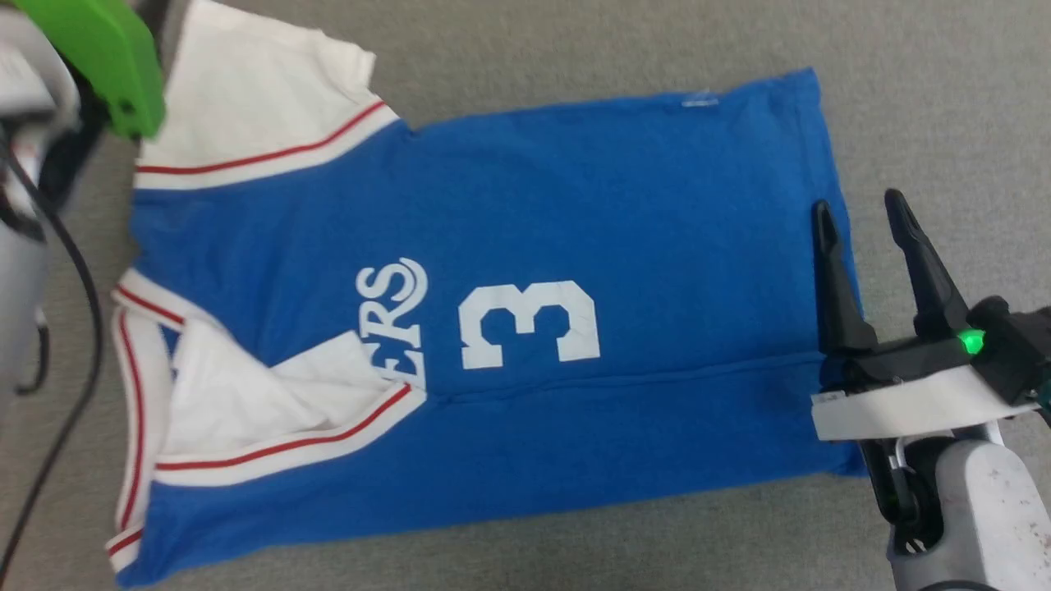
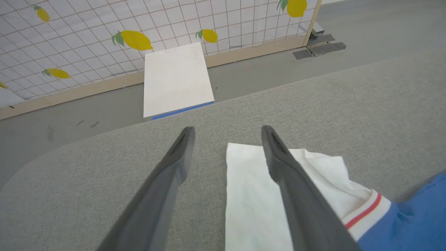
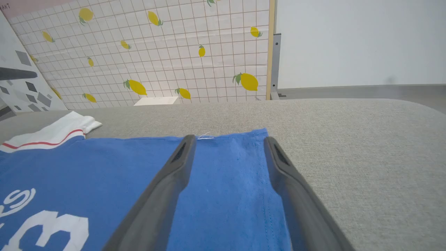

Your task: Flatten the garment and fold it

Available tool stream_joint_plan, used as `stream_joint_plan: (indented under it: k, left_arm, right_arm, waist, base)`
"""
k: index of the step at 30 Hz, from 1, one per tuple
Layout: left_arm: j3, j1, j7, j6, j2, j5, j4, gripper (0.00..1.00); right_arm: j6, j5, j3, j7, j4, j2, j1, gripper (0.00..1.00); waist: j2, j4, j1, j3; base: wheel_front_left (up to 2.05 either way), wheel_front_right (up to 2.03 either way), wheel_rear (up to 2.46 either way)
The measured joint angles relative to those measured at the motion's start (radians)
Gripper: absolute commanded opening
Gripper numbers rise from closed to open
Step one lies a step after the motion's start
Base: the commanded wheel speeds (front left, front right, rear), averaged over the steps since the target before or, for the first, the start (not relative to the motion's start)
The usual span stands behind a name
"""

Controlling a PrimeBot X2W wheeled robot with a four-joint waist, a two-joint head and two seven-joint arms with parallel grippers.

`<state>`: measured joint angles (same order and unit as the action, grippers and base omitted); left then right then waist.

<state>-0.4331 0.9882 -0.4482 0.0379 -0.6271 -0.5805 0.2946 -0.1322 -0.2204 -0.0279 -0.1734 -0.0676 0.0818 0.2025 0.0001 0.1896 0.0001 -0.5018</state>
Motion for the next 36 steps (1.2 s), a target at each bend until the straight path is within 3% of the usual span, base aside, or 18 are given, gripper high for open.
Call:
stream_joint_plan:
  k: [4, 7, 13, 18, 19, 20, 21, 25, 28, 36]
  left_arm:
    - [0.003, 0.083, -0.16, 0.035, 0.0, -0.023, 0.048, 1.0]
    - [0.008, 0.116, -0.274, 0.086, -0.009, -0.026, 0.057, 1.0]
    - [0.027, 0.127, -0.434, 0.188, -0.031, -0.055, 0.037, 1.0]
    - [0.024, 0.117, -0.507, 0.24, -0.076, -0.052, -0.015, 1.0]
    - [0.023, 0.113, -0.52, 0.24, -0.084, -0.052, -0.028, 0.93]
    - [0.024, 0.108, -0.524, 0.24, -0.092, -0.052, -0.043, 0.27]
    - [0.025, 0.103, -0.522, 0.24, -0.096, -0.052, -0.054, 0.0]
    - [0.028, 0.074, -0.502, 0.235, -0.102, -0.053, -0.085, 0.0]
    - [0.026, 0.067, -0.483, 0.225, -0.103, -0.053, -0.094, 0.0]
    - [0.011, 0.072, -0.451, 0.2, -0.094, -0.053, -0.104, 0.0]
  right_arm:
    - [0.0, -0.008, -0.03, -0.003, 0.001, -0.004, 0.021, 1.0]
    - [0.0, -0.016, -0.049, -0.01, -0.001, -0.01, 0.031, 1.0]
    - [0.0, -0.026, -0.056, -0.022, -0.005, -0.015, 0.042, 1.0]
    - [0.0, -0.027, -0.06, -0.025, -0.005, -0.02, 0.044, 1.0]
    - [0.0, -0.027, -0.06, -0.025, -0.006, -0.021, 0.045, 1.0]
    - [0.0, -0.027, -0.059, -0.025, -0.008, -0.021, 0.047, 1.0]
    - [0.0, -0.027, -0.059, -0.025, -0.009, -0.02, 0.051, 1.0]
    - [0.0, -0.018, -0.062, 0.007, -0.009, 0.01, 0.132, 1.0]
    - [0.0, -0.009, -0.064, 0.089, -0.002, 0.041, 0.238, 1.0]
    - [0.0, -0.019, -0.024, 0.578, 0.146, 0.062, 0.511, 1.0]
  waist:
    - [0.0, 0.029, 0.0, -0.052]
    - [0.0, 0.059, 0.0001, -0.086]
    - [0.0, 0.106, 0.0001, -0.14]
    - [0.0, 0.132, 0.0, -0.167]
    - [0.0, 0.135, 0.0, -0.171]
    - [0.0, 0.137, 0.0, -0.174]
    - [0.0, 0.138, 0.0, -0.176]
    - [0.0, 0.136, 0.0, -0.178]
    - [0.0, 0.132, 0.0, -0.179]
    - [0.0, 0.107, 0.0, -0.185]
  base:
    - [0.0, 0.0, 0.0]
    - [0.0, 0.0, 0.0]
    - [0.0, 0.0, 0.0]
    - [0.0, 0.0, 0.0]
    - [0.0, 0.0, 0.0]
    - [0.0, 0.0, 0.0]
    - [0.0, 0.0, 0.0]
    - [0.0, 0.0, 0.0]
    - [0.0, 0.0, 0.0]
    - [0.0, 0.0, 0.0]
